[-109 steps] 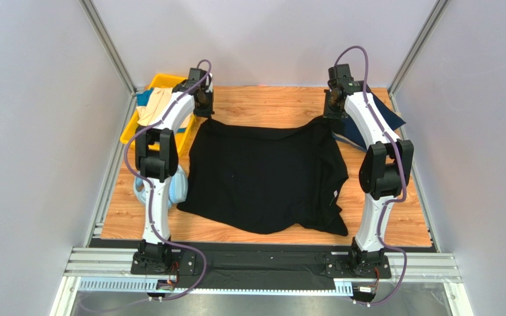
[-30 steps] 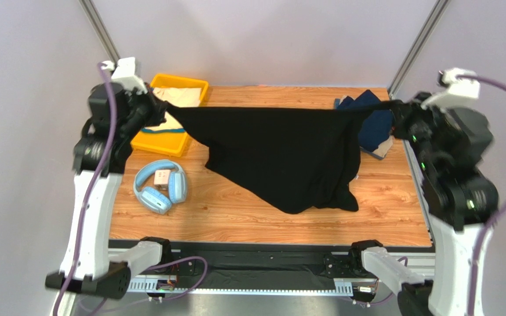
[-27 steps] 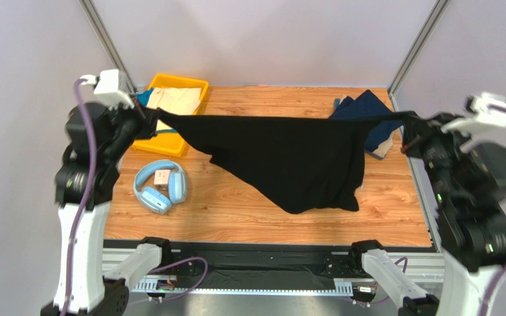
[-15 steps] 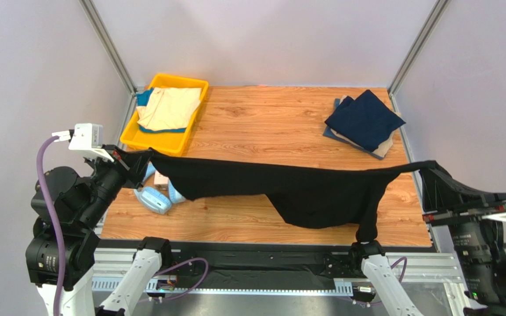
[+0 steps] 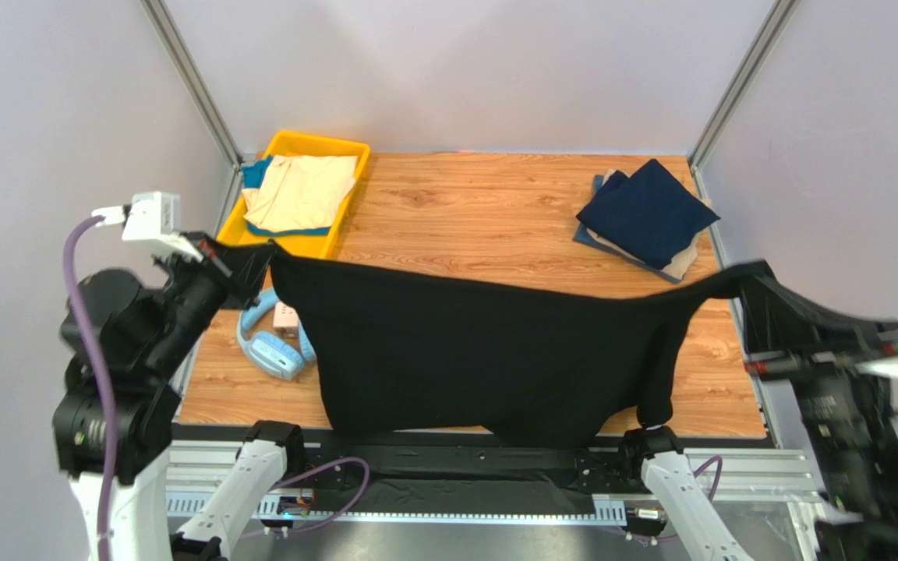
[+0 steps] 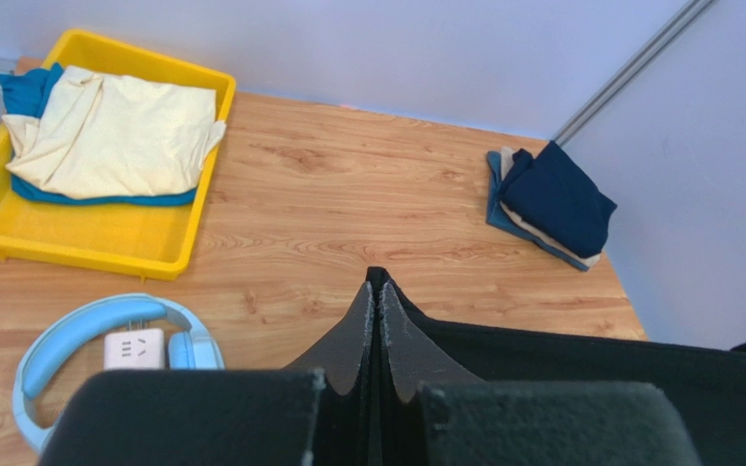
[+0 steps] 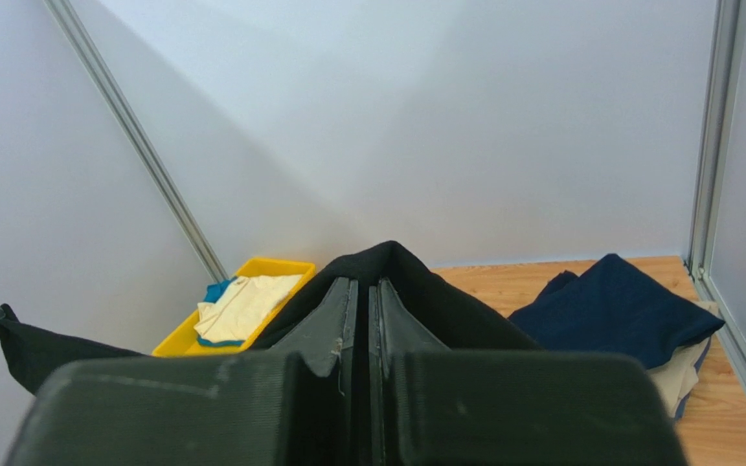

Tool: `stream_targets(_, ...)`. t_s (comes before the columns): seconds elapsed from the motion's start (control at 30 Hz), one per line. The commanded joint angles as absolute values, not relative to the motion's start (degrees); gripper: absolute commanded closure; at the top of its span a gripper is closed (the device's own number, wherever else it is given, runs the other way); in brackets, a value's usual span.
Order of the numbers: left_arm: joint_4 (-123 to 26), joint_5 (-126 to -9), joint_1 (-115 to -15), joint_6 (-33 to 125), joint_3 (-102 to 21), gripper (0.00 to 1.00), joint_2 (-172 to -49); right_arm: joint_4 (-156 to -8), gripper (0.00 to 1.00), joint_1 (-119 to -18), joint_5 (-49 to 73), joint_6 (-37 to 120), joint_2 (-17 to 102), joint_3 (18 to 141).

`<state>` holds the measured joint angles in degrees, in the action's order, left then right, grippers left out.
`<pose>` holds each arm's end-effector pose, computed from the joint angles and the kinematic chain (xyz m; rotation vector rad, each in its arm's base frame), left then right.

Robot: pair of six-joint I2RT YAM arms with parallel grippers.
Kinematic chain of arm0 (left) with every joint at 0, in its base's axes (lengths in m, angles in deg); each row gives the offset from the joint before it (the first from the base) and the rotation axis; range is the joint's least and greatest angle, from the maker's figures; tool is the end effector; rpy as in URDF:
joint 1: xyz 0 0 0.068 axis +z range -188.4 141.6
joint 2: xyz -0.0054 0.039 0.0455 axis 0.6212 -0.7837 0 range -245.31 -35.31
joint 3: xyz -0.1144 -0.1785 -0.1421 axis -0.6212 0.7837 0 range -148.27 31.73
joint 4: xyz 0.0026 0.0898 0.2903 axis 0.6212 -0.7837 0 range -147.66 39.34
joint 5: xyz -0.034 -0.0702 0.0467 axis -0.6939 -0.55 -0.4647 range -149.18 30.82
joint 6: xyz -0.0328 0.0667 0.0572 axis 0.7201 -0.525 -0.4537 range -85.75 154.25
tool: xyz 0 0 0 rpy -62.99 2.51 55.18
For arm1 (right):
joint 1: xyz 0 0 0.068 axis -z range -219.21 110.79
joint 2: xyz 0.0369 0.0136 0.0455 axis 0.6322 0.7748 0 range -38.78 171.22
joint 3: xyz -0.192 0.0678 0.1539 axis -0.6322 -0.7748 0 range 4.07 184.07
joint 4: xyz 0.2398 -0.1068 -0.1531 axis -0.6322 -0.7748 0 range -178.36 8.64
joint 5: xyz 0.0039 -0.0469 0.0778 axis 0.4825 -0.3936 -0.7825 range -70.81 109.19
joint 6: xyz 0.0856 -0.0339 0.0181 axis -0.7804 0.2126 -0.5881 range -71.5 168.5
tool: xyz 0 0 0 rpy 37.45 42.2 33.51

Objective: Fold and stack the t-shirts
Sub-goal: Fold the flattened tshirt in 1/3 of the way

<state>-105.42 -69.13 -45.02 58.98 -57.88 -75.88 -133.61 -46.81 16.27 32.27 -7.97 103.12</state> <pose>0.1319 -0.0301 0.5158 -0.1348 1.6943 -0.5563 0.0123 0.0060 0.5745 0.0541 1.3008 0.3888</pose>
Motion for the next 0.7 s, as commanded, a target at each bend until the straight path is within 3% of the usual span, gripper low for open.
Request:
stream_targets(0.0,-96.3,-66.9,-44.5,60.6,-50.5,1.00,-85.9,-124.6,1.00,-46.9,17.7,33.5,2.7,95.2)
stream_targets(0.33,-81.6,-54.4,-50.7,55.4,-47.5,1.00,-109.6,-115.1,1.00,-46.9,25.9,36.3,22.6,82.6)
stream_targets(0.67,-78.3,-49.6,-52.0,55.1,-52.5,1.00,-127.6,-120.4,1.00,-46.9,33.2,35.6,41.2,86.0)
